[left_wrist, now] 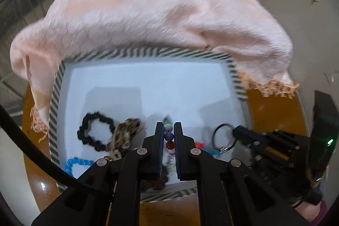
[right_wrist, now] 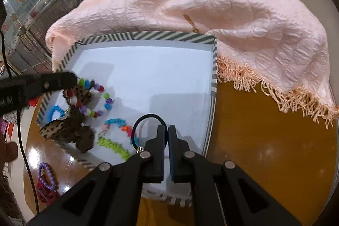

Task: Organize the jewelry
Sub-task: 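Carry both into the striped tray and open both tools to release them, then move the left tool to the purple bead bracelet while the right tool moves to the orange bead bracelet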

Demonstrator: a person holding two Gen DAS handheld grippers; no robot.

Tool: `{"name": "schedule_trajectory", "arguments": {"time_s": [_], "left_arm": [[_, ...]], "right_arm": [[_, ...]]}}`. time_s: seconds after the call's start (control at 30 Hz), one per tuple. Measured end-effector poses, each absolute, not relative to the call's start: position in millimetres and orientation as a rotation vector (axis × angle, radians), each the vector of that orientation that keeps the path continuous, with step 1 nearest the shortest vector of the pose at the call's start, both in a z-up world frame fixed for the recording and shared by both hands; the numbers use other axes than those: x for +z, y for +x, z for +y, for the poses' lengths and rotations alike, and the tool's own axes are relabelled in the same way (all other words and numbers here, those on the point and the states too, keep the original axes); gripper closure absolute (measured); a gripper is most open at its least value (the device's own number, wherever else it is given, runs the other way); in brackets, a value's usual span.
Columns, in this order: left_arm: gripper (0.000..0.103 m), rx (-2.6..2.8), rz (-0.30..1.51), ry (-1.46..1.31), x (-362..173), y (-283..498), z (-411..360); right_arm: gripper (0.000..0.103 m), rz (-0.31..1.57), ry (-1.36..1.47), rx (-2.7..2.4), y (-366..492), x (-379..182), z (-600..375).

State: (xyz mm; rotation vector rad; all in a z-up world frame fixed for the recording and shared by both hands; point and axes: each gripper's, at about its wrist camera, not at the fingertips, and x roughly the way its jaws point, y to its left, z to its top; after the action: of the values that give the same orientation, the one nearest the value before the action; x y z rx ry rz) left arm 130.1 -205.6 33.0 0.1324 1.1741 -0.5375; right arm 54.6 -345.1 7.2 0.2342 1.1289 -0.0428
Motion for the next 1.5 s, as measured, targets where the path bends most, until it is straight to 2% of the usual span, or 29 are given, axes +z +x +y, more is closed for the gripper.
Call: {"name": "schedule_trajectory", "arguments": {"time_s": [0.43, 0.5, 0.6, 0.77, 0.87, 1.2, 1.37, 1.5], "left_arm": [[0.103, -0.435, 1.24, 0.075, -6, 141, -178], [0.093, -0.431, 1.241, 0.077, -6, 139, -178], [0.09, -0.43, 1.219, 0.08, 0, 131, -175], [0.09, -0.396, 1.146, 0.118, 20, 111, -162], [0.09, -0.381, 1.125, 0.107, 30, 100, -148], [0.09, -0.338, 1.068, 0.104, 51, 54, -106], [0.09, -0.31, 1.04, 0.097, 58, 31, -83], [0.09, -0.287, 1.026, 0.094, 62, 16, -66]], "right_arm": [[0.099, 1.18, 0.197, -0.061, 77, -19, -340], [0.095, 1.186, 0.203, -0.067, 76, -18, -342], [0.093, 1.178, 0.209, -0.074, 68, -11, -345], [0.076, 1.141, 0.222, -0.066, 44, 10, -345], [0.07, 1.12, 0.232, -0.065, 29, 22, -341], [0.061, 1.101, 0.215, -0.027, -5, 49, -304], [0.048, 1.081, 0.187, -0.004, -15, 59, -281], [0.048, 1.08, 0.178, 0.016, -23, 63, -264]]}}
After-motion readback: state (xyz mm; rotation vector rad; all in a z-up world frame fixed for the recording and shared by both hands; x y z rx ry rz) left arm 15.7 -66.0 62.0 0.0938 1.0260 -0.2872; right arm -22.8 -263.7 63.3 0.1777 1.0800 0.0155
